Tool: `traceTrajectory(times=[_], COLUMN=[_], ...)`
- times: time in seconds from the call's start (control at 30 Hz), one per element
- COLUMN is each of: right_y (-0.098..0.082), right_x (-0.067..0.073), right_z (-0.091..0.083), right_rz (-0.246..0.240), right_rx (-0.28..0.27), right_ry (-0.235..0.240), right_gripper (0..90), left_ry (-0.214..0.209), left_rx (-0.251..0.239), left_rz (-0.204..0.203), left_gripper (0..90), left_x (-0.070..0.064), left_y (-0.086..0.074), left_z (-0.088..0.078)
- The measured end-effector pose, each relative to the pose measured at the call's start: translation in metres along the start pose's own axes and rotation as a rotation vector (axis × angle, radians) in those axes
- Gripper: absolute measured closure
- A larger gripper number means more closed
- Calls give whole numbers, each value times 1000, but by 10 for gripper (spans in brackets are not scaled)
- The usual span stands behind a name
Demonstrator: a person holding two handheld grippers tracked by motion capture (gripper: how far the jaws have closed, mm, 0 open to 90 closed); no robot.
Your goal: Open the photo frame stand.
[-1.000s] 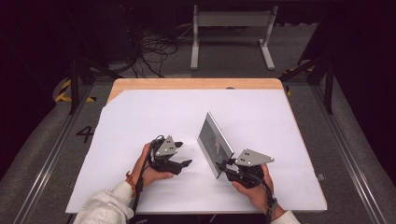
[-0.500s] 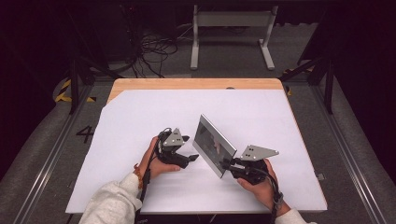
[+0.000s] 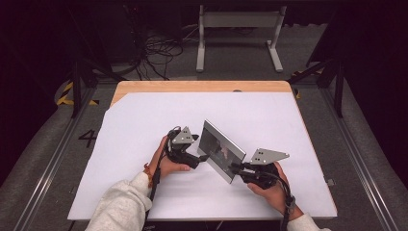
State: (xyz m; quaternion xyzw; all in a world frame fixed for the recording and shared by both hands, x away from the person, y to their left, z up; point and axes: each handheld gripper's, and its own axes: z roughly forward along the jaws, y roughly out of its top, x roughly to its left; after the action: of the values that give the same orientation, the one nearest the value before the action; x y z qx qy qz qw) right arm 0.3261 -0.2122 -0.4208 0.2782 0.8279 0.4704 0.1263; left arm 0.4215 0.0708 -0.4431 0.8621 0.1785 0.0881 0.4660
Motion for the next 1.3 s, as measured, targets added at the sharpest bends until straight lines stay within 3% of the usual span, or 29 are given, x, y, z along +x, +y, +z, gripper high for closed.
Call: traceTrajectory(times=[0.13, 0.2, 0.33, 0.53, 0.57, 0.63, 0.77, 1.0, 1.17, 1.3], right_y=[-1, -1, -1, -2, -3, -3, -2, -1, -1, 1], right_x=[-1, -1, -2, -2, -3, -4, -4, -5, -3, 0], right_z=[-1, -2, -3, -4, -4, -4, -4, -11, -25, -34], right_rz=[-10, -11, -4, 4, 7, 8, 6, 15, 0, -2], right_rx=[2, 4, 1, -1, -3, -2, 2, -18, -53, -81], right_ry=[-1, -5, -9, -12, -8, -7, -7, -63, -83, -76], right_gripper=[799, 803, 808, 813, 816, 817, 816, 657, 680, 784], left_ry=[-4, -44, -61, -51, -55, -66, -53, -30, -3, 0], left_rx=[-3, -29, -17, -17, -27, -38, -29, 3, -3, -7], left_rz=[8, -10, 18, 11, -1, -17, -7, 20, 32, 35], left_gripper=[153, 199, 264, 323, 419, 442, 487, 507, 470, 403], left_x=[0, 1, -2, -2, 0, 3, 2, -3, -4, -5], left_y=[2, 3, 4, 2, 1, -2, -4, -7, -7, -5], left_z=[2, 1, -1, -4, -5, -8, -11, -19, -24, -20])
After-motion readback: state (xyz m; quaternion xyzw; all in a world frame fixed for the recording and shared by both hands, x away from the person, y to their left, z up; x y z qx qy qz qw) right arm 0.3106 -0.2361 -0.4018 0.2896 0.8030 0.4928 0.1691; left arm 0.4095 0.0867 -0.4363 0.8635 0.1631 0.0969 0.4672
